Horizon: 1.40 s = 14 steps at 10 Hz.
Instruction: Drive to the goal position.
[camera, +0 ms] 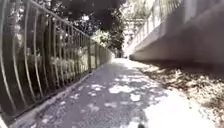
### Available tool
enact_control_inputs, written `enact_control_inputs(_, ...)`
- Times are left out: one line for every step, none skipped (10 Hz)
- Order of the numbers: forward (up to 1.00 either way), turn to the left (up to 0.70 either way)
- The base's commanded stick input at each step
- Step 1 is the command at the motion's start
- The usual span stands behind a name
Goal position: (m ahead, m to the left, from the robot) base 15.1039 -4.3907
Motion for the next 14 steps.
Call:
enact_control_inputs(0.50, -0.50)
enact_control_inputs(0.50, -0.37)
enact_control_inputs(0.50, -0.01)
enact_control_inputs(0.50, 0.00)
enact_control_inputs(0.50, 0.00)
enact_control_inputs(0.50, 0.00)
enact_control_inputs(0.50, 0.00)
enact_control_inputs(0.50, 0.00)
enact_control_inputs(0.50, 0.00)
enact_control_inputs(0.50, 0.00)
enact_control_inputs(0.50, 0.00)
enact_control_inputs(0.50, 0.00)
enact_control_inputs(0.50, 0.00)
enact_control_inputs(0.50, 0.00)
